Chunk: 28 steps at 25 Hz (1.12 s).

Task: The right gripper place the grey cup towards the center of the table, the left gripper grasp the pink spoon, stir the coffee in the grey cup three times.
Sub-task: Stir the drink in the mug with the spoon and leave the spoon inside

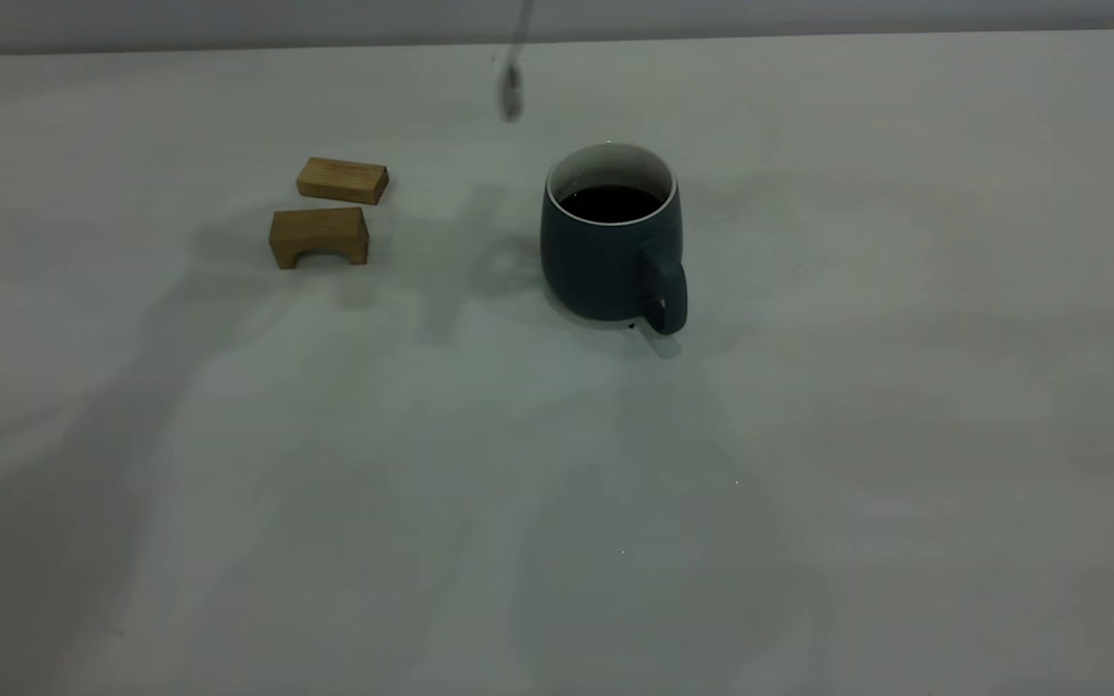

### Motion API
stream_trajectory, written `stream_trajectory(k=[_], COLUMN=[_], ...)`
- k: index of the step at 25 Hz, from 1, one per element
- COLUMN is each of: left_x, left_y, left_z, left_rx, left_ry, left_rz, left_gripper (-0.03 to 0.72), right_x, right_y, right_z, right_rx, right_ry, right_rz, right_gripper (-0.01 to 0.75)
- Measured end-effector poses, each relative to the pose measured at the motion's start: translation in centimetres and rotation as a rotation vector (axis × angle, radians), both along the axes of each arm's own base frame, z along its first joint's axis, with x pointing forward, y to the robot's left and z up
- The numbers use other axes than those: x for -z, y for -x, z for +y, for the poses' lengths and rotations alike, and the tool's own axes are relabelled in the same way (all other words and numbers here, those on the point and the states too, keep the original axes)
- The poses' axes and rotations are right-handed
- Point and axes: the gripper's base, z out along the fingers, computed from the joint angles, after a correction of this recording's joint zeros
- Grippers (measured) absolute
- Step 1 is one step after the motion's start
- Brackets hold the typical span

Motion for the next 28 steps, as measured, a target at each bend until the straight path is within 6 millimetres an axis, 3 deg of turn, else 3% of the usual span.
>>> stream_trajectory(k=[6,17,23,28], left_x=[3.9,11.9,11.7,11.3], left_y=[-0.7,-0.9,-1.2,-0.9], left_z=[-1.2,-1.6,-1.8,-2.0], left_rx=[-0.065,-0.043,-0.029,-0.072], left_ry=[0.131,0.152,0.215,0.257], left_rz=[0.114,0.023,-0.075,0.074], left_gripper=[0.159,0.159,0.159,0.159], right_x=[0.0,0.0,0.0,0.0], right_y=[0.0,0.0,0.0,0.0], right_z=[0.0,0.0,0.0,0.0], right_rx=[0.000,0.000,0.000,0.000], right_ry=[-0.001,-0.001,-0.001,-0.001], right_rz=[0.000,0.000,0.000,0.000], right_gripper=[0.238,0.238,0.238,0.238])
